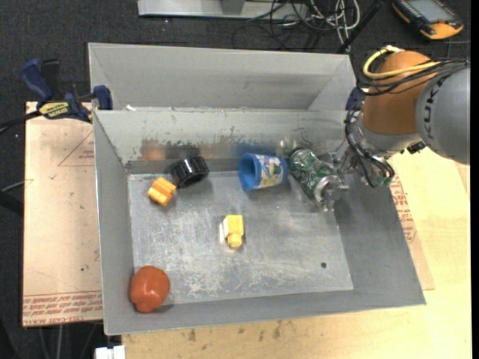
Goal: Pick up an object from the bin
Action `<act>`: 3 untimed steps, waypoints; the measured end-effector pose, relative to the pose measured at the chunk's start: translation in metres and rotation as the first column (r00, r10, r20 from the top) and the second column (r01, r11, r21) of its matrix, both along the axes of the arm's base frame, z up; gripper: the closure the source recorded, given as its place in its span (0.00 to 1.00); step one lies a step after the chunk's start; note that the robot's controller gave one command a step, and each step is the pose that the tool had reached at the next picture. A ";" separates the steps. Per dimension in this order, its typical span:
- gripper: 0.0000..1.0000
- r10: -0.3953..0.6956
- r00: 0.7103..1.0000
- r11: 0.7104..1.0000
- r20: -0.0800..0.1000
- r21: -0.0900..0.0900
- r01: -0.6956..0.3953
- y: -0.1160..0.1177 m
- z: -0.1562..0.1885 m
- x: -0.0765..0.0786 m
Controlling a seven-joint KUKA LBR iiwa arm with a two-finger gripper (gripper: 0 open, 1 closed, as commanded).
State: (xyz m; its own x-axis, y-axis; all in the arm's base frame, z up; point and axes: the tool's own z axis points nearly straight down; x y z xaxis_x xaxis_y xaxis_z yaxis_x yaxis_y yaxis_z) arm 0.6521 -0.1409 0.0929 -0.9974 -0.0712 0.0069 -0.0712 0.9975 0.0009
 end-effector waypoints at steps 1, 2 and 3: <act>1.00 0.000 1.000 1.000 0.000 0.000 0.000 0.000 0.000 0.000; 1.00 0.002 1.000 1.000 0.005 0.001 -0.002 0.006 0.052 -0.002; 1.00 0.002 1.000 1.000 0.013 -0.001 -0.002 0.007 0.106 0.000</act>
Offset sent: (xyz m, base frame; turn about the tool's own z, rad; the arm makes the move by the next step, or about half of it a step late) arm -0.0015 0.0073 0.0709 -0.0019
